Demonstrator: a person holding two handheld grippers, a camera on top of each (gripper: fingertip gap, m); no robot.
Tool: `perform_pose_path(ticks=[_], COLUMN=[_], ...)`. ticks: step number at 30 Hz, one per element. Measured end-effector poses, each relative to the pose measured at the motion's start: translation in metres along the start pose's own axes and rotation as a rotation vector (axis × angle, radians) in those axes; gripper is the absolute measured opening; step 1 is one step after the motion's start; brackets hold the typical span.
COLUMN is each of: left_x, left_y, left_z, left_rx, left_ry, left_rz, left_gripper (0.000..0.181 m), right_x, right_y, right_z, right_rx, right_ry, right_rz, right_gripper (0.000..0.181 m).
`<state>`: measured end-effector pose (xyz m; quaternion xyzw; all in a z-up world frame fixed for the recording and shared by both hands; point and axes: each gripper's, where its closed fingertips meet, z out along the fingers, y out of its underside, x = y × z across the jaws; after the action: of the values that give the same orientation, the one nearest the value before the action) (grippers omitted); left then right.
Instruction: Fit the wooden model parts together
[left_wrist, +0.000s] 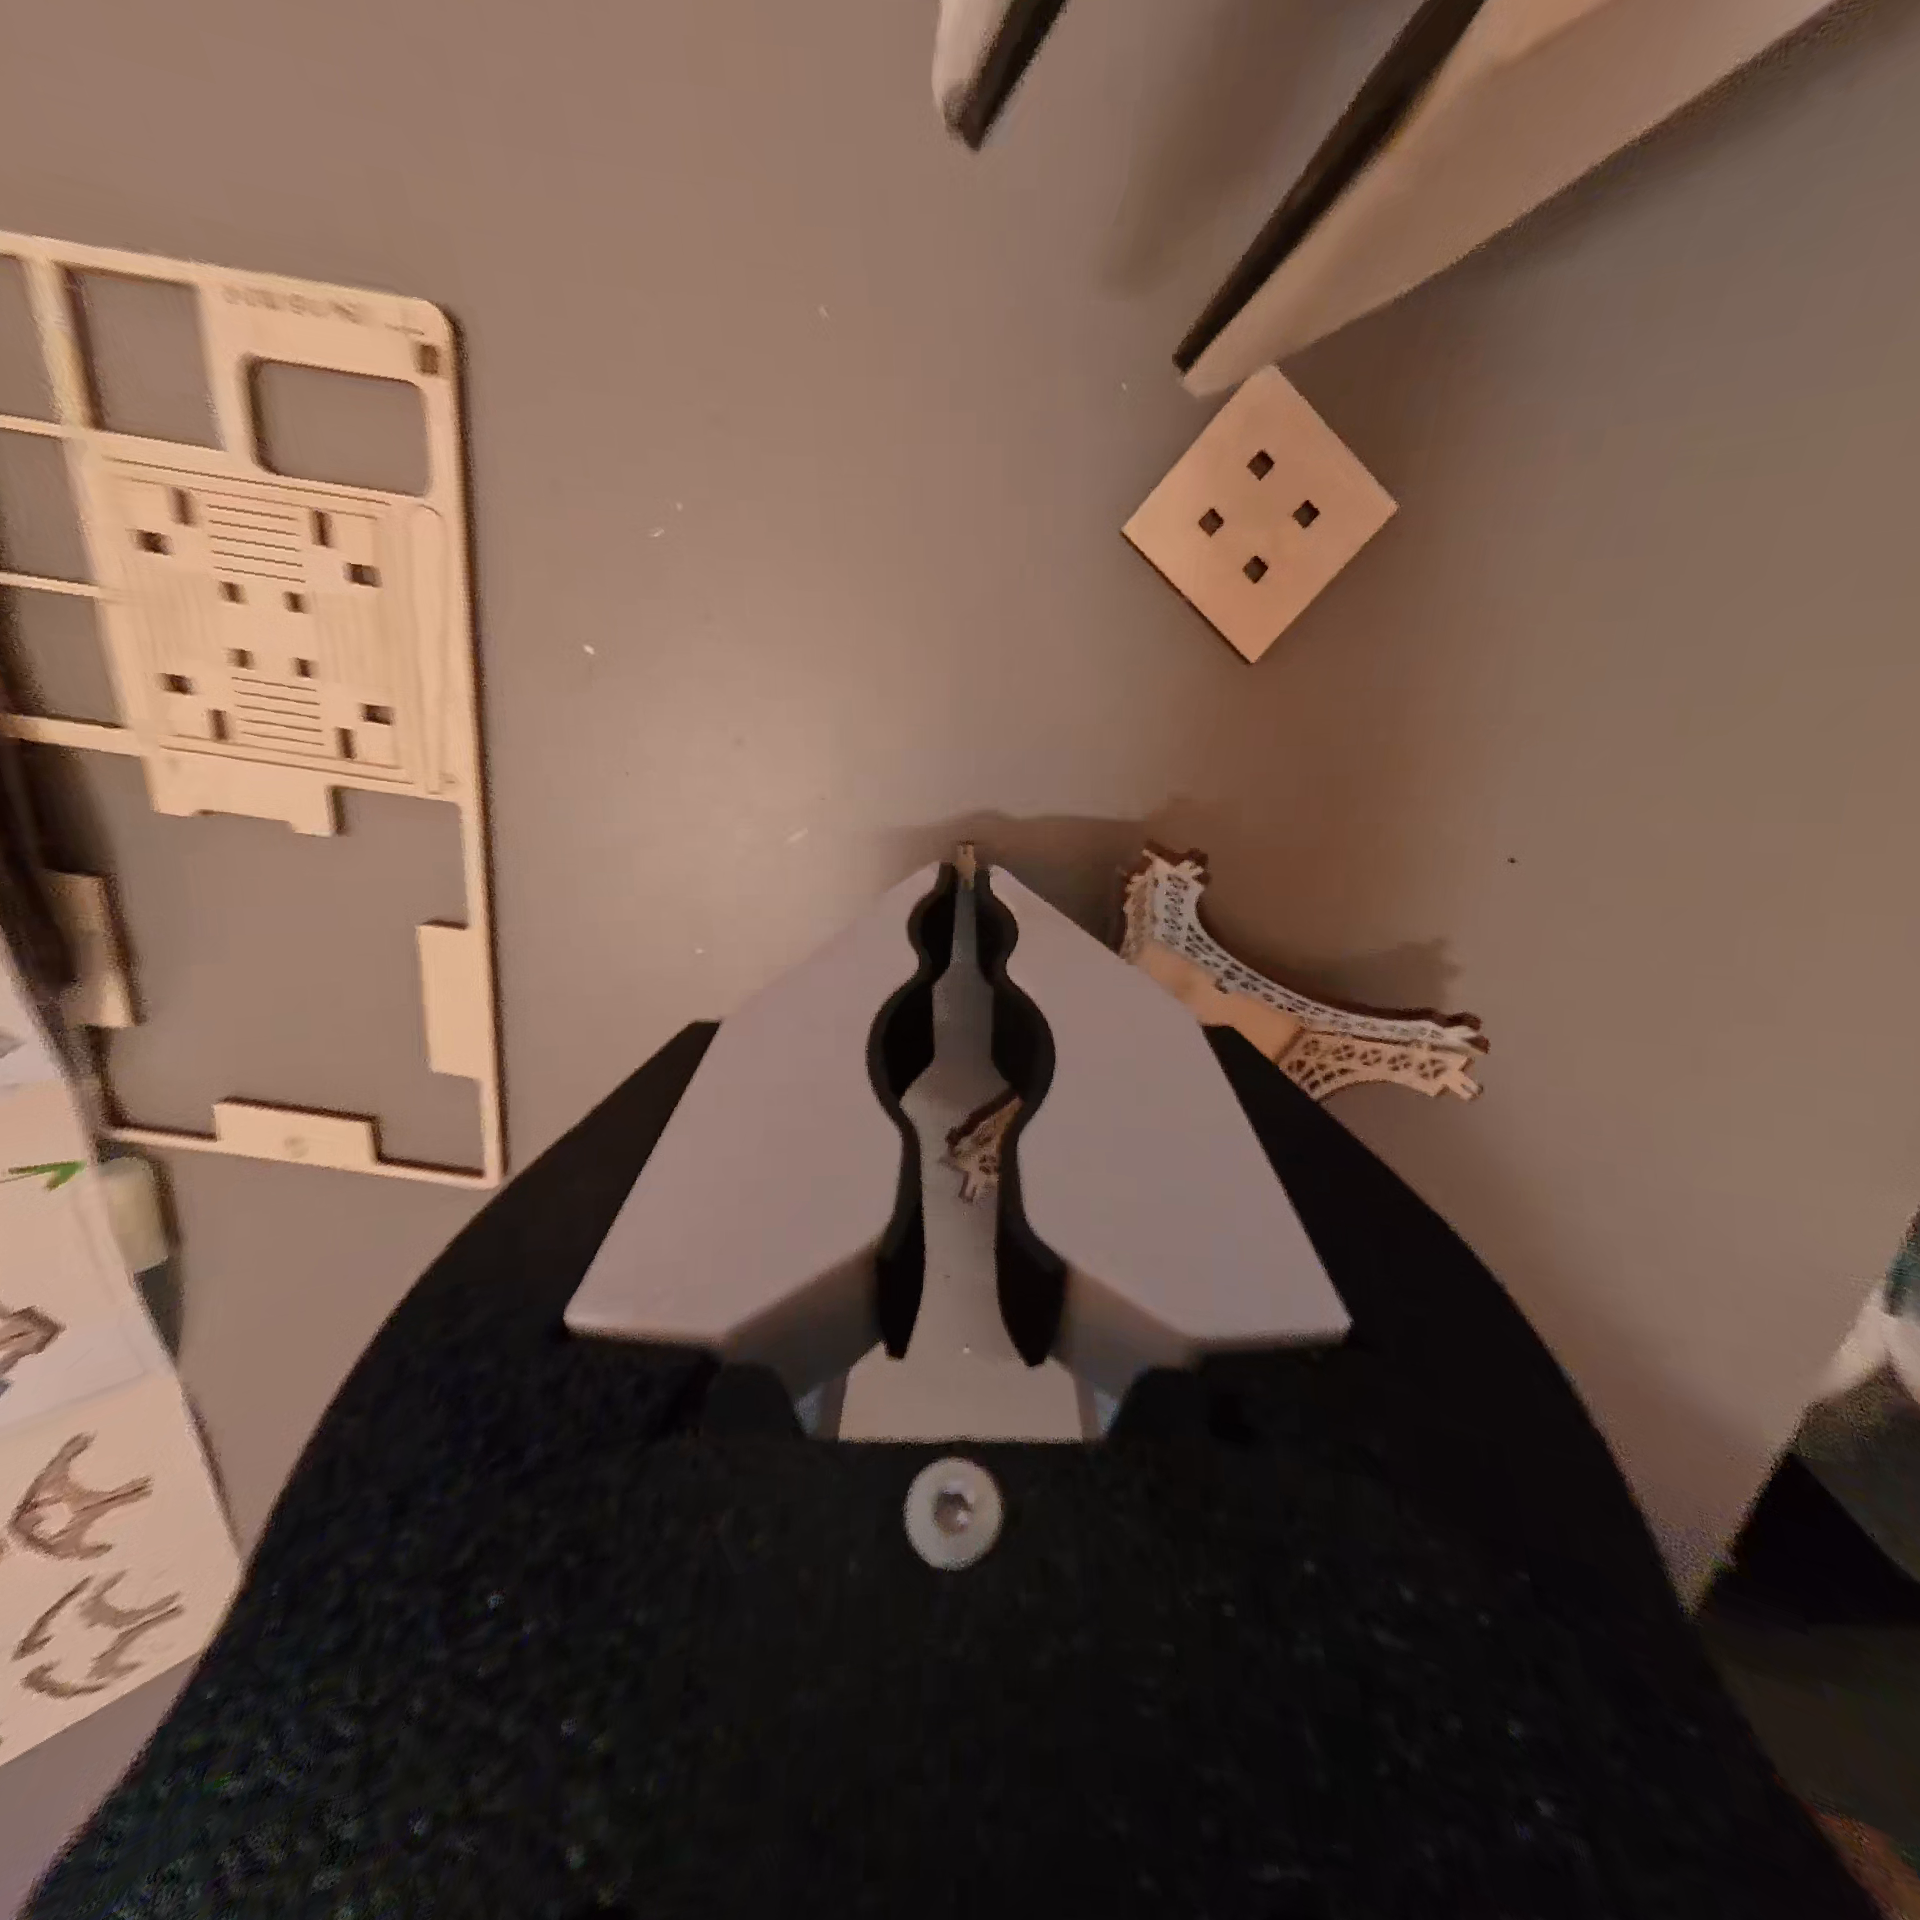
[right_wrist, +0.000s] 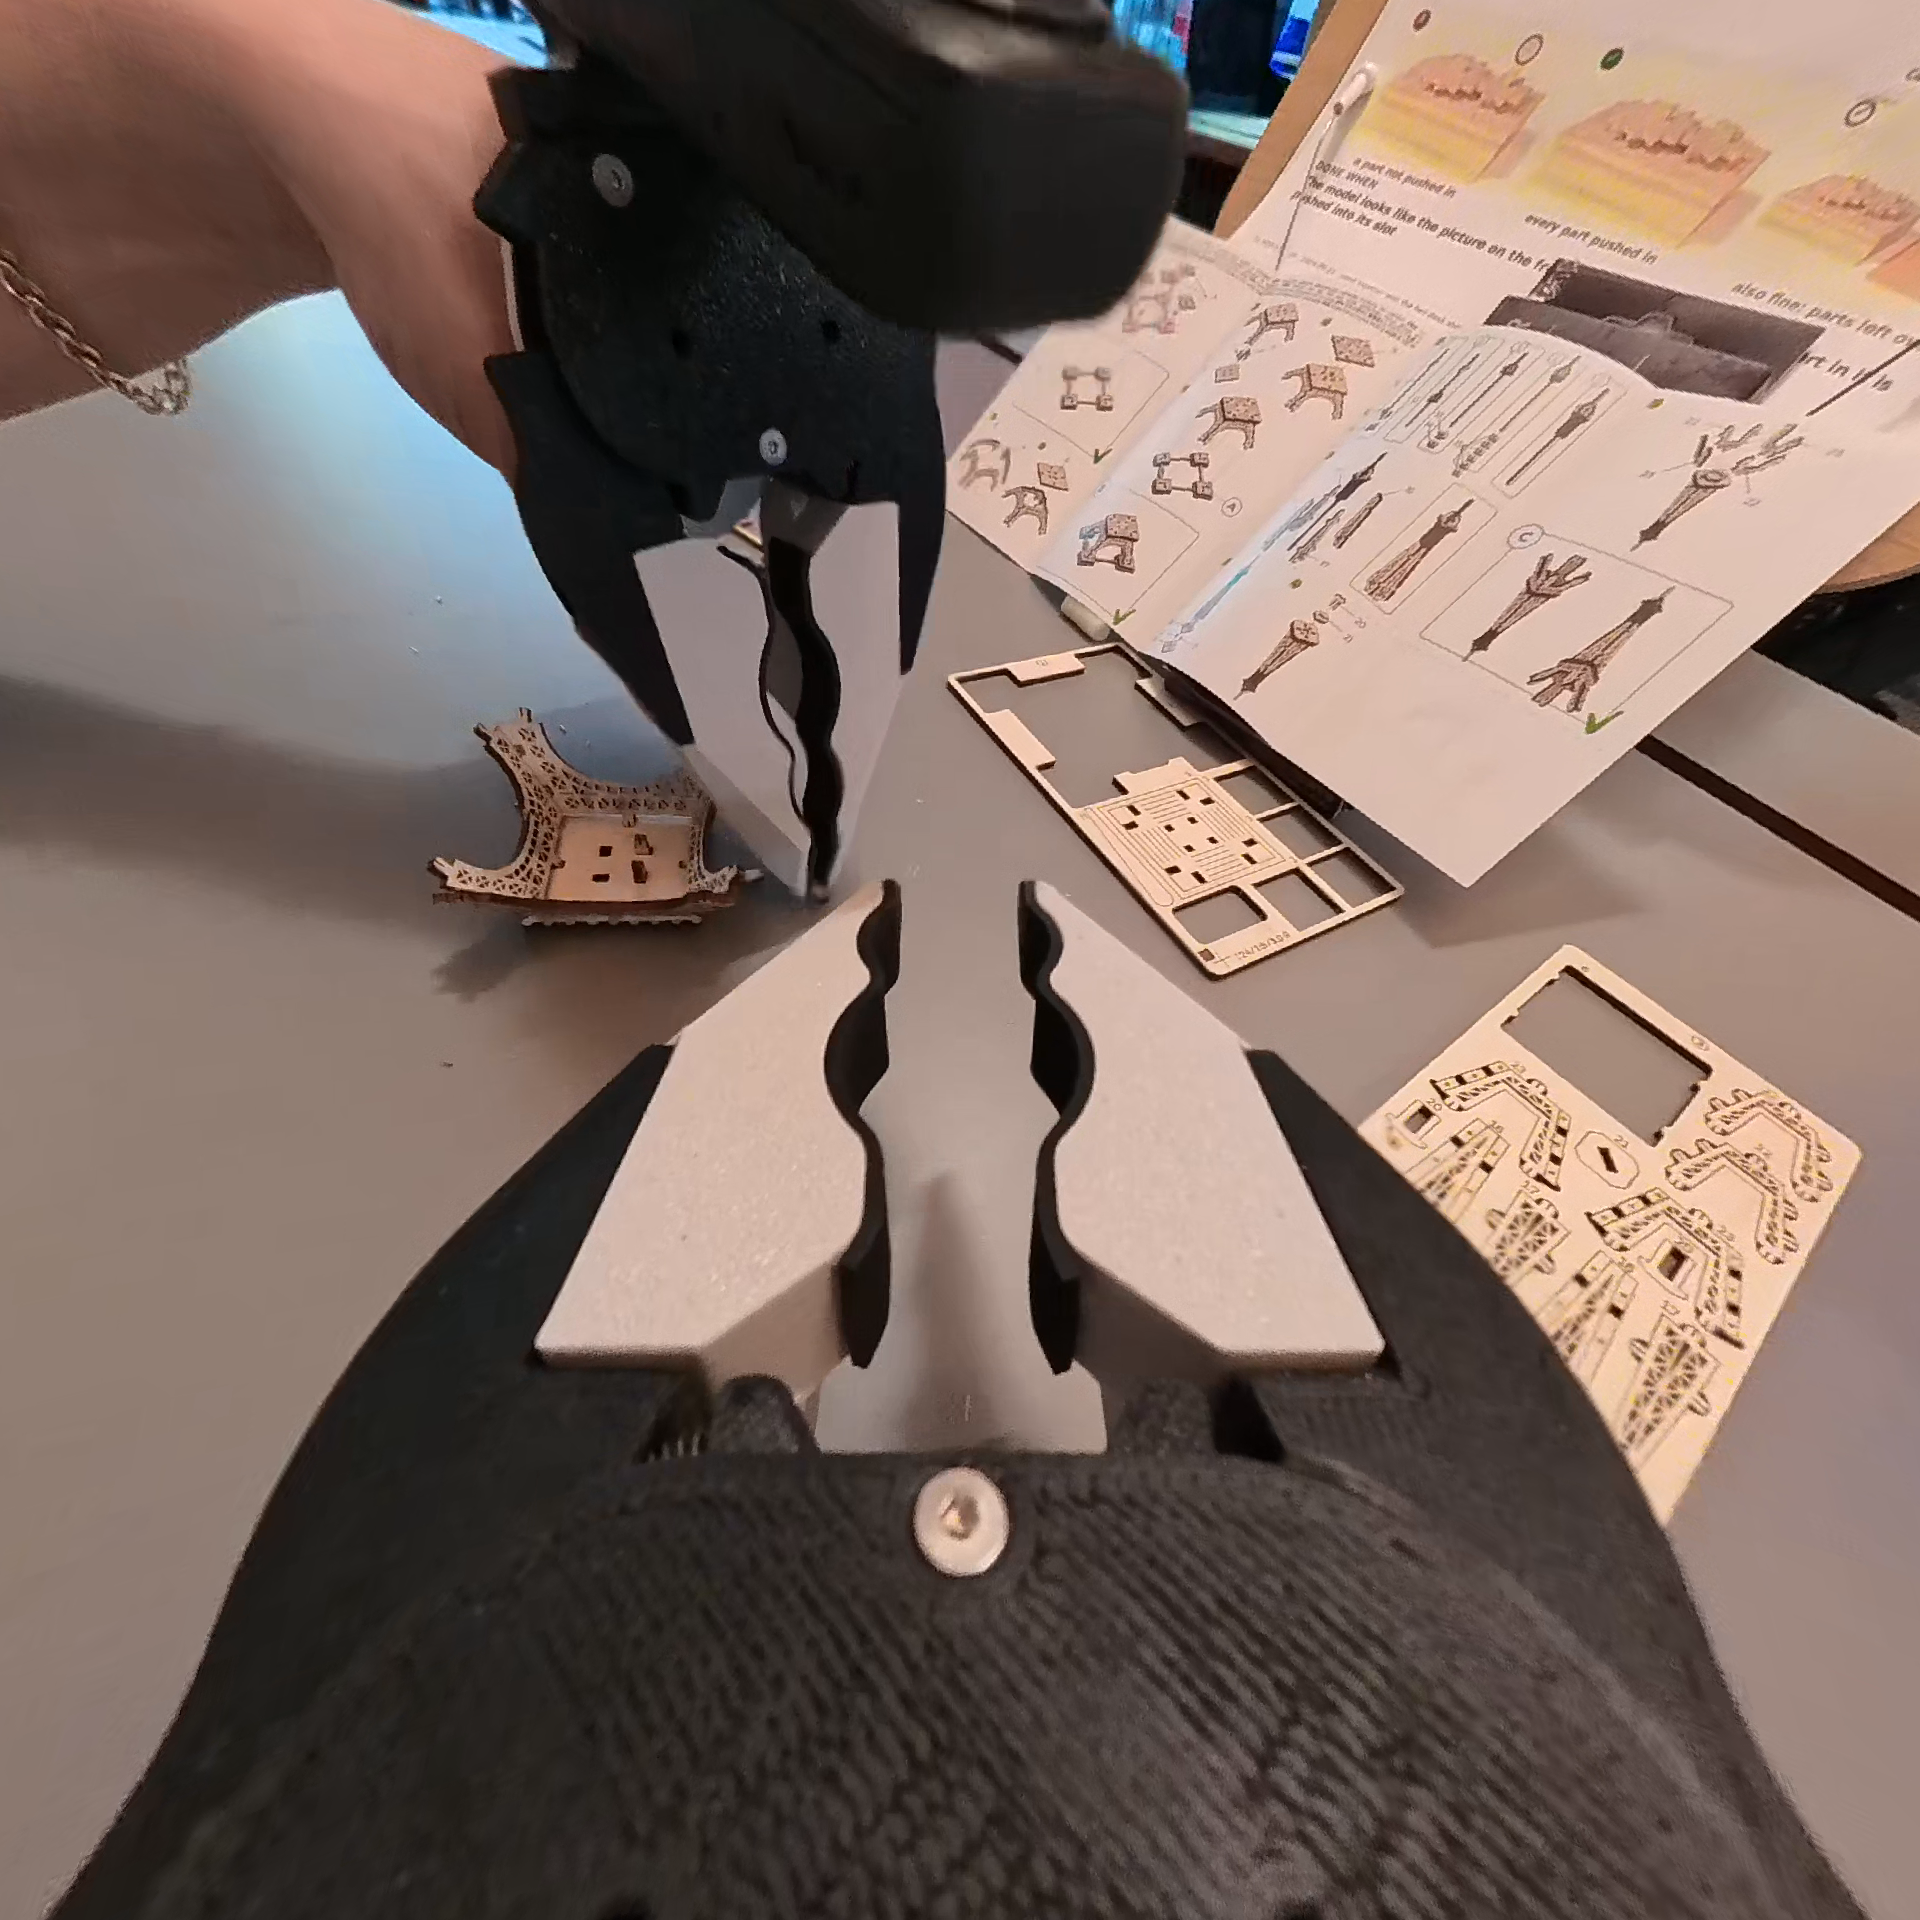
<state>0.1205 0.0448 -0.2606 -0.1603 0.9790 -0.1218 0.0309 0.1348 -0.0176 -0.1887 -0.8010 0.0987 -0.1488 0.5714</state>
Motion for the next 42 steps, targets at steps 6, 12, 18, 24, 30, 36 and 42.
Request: perform_pose_path(ticks=[6, 12, 18, 24, 30, 36, 42], left_x=[0.0, 0.009, 0.019, 0.024, 0.027, 0.036, 0.053], left_y=[-0.032, -0.049, -0.054, -0.057, -0.059, -0.058, -0.062], left_z=[-0.056, -0.1, -0.107, -0.112, -0.118, -0.135, -0.15], left_rx=[0.3, 0.408, 0.406, 0.416, 0.484, 0.665, 0.794], left_ry=[-0.234, -0.672, -0.827, -0.84, -0.805, -0.701, -0.58], left_rz=[0.206, 0.498, 0.602, 0.611, 0.599, 0.528, 0.543], left_gripper=[0.001, 0.0, 0.0, 0.0, 0.001, 0.007, 0.008], right_x=[-0.014, -0.023, -0.033, -0.037, -0.04, -0.047, -0.058], right_y=[-0.016, -0.056, -0.058, -0.065, -0.07, -0.085, -0.097], right_z=[0.002, -0.005, 0.0, 0.001, -0.003, -0.019, -0.03], right_rx=[0.069, 0.292, 0.265, 0.295, 0.348, 0.486, 0.561], right_ry=[-0.101, -0.274, -0.29, -0.29, -0.334, -0.556, -0.752], right_rz=[0.189, 0.535, 0.527, 0.509, 0.496, 0.686, 0.813], right_gripper=[0.016, 0.013, 0.014, 0.001, 0.001, 0.0, 0.001])
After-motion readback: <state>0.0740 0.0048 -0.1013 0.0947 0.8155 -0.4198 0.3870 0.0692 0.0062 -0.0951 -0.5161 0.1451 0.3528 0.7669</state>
